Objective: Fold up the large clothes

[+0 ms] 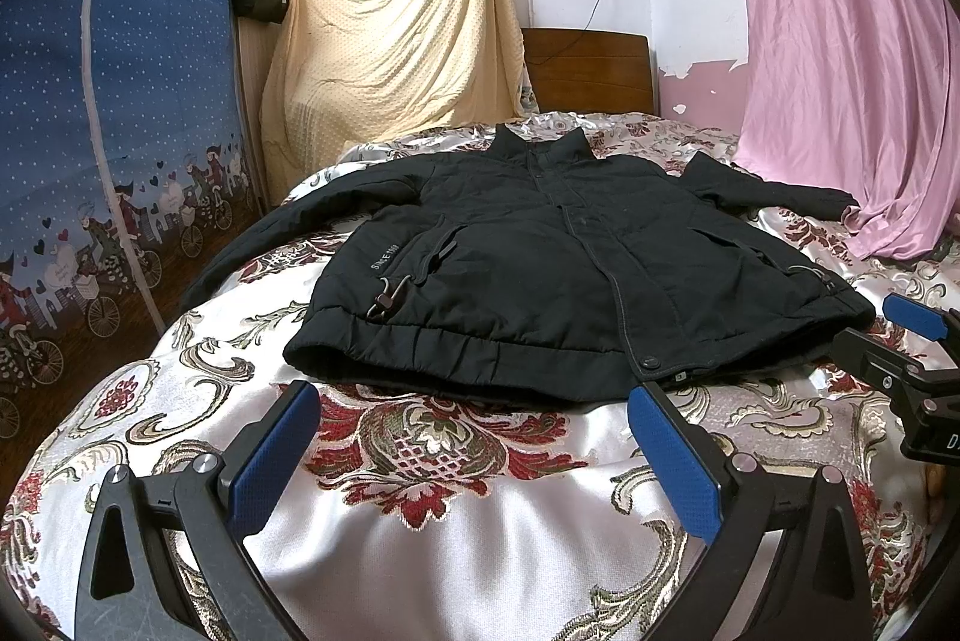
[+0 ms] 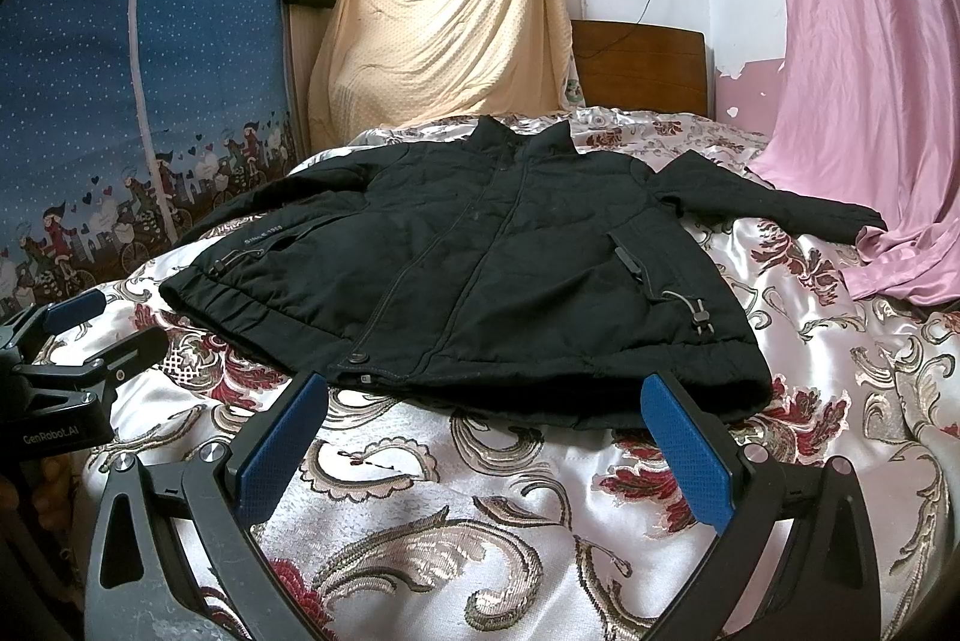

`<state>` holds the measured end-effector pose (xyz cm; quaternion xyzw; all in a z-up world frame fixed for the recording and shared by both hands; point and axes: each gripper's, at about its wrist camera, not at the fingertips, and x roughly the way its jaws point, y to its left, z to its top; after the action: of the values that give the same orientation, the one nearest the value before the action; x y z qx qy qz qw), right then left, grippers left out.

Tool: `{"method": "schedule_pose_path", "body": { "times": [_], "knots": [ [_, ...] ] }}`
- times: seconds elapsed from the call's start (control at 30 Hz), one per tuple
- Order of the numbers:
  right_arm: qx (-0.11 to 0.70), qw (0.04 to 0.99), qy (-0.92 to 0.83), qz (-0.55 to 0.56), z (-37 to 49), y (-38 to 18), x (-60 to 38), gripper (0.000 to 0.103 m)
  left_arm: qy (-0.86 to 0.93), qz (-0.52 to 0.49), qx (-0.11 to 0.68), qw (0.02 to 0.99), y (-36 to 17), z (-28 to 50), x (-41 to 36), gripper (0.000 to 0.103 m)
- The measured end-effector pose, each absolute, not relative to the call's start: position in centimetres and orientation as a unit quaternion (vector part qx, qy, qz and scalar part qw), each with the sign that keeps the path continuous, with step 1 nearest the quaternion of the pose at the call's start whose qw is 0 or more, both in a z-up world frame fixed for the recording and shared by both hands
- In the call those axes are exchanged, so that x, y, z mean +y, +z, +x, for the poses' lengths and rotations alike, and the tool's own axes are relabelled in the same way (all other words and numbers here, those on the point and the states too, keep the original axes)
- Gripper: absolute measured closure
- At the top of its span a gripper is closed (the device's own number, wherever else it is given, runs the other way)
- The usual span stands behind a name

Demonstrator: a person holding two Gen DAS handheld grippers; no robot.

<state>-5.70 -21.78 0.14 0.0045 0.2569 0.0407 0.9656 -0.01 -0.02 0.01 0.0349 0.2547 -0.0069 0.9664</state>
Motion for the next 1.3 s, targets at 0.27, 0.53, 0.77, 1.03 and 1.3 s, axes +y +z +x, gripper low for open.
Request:
{"method": "schedule_pose_path", "body": {
  "times": [0.27,0.53,0.77,1.03,1.3],
  "knots": [
    [0.258,0.965,0.041,0.005,-5.7,0.1,-21.8,0.001,-0.007,0.035,0.255,0.966,0.0,0.0,0.0,0.000],
    [0.258,0.965,0.041,0.005,-5.7,0.2,-21.8,0.001,-0.007,0.035,0.255,0.966,0.0,0.0,0.0,0.000],
    [0.258,0.965,0.041,0.005,-5.6,0.1,-21.8,0.001,-0.006,0.036,0.255,0.966,0.0,0.0,0.0,0.000],
    [0.273,0.961,0.042,0.011,-5.2,0.1,-21.9,0.001,0.004,0.034,0.267,0.963,-0.1,0.4,-0.1,0.000],
    [0.303,0.952,0.011,0.053,-3.7,1.4,-24.0,0.001,0.004,0.034,0.325,0.945,1.8,2.5,-1.4,0.000]
  ]
}}
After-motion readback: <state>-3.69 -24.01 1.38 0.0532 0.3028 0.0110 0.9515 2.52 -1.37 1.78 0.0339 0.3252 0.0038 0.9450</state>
